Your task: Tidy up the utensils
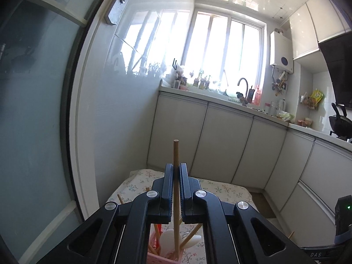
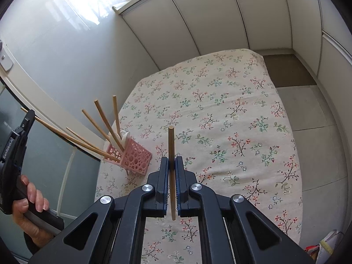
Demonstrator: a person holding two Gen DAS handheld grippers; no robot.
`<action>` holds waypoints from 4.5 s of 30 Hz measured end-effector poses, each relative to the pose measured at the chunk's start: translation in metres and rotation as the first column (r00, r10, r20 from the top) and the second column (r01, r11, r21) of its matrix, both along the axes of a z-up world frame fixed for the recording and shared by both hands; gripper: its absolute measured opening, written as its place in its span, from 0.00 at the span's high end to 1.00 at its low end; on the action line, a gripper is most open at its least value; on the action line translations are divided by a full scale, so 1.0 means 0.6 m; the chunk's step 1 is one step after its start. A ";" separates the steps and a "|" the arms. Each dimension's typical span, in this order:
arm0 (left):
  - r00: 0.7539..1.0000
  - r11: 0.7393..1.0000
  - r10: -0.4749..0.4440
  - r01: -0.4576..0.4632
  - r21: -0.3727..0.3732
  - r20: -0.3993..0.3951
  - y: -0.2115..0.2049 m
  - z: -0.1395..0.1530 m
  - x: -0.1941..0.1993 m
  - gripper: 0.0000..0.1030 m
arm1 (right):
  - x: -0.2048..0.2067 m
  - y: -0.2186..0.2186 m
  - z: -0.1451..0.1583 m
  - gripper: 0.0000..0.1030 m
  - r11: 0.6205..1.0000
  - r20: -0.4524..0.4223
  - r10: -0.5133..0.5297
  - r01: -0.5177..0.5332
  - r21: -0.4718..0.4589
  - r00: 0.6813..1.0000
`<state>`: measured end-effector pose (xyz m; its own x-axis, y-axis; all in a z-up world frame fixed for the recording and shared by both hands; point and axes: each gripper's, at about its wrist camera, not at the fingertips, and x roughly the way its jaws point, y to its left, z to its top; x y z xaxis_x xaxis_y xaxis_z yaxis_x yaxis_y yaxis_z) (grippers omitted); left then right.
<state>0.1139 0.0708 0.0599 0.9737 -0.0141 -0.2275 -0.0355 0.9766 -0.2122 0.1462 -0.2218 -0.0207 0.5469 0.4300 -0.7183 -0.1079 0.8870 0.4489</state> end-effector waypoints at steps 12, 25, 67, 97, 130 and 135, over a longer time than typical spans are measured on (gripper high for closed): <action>0.985 1.000 -0.013 0.014 0.008 -0.169 -0.020 -0.062 0.081 0.95 | -0.006 0.001 -0.002 0.95 1.000 -0.006 -0.004 0.004 0.009 1.000; 0.933 0.997 -0.060 0.076 0.030 -0.356 -0.050 -0.122 0.124 0.64 | -0.014 0.018 0.005 0.95 0.999 0.012 0.004 -0.004 0.034 1.000; 0.698 1.000 -0.024 0.016 -0.018 -0.716 0.117 -0.235 0.056 0.18 | 0.001 0.166 0.172 0.95 0.998 0.386 -0.034 0.012 0.058 0.922; 0.769 0.995 -0.080 0.104 0.001 -0.635 0.053 -0.172 0.027 0.12 | -0.009 0.137 0.088 0.45 0.998 0.235 -0.042 0.053 -0.045 0.971; 0.871 0.973 -0.009 0.121 0.198 -0.491 -0.102 -0.076 -0.142 0.00 | -0.234 0.015 0.066 0.03 0.913 0.167 -0.179 0.227 -0.340 0.970; 0.874 0.974 0.002 0.108 0.197 -0.486 -0.098 -0.076 -0.141 0.00 | -0.228 0.023 0.058 0.03 0.914 0.151 -0.171 0.214 -0.345 0.974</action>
<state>0.0292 0.0120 0.0144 0.7416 0.0390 -0.6697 -0.0261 0.9992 0.0293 0.0097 -0.2081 0.0143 0.6811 0.0348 -0.7314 0.0493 0.9944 0.0932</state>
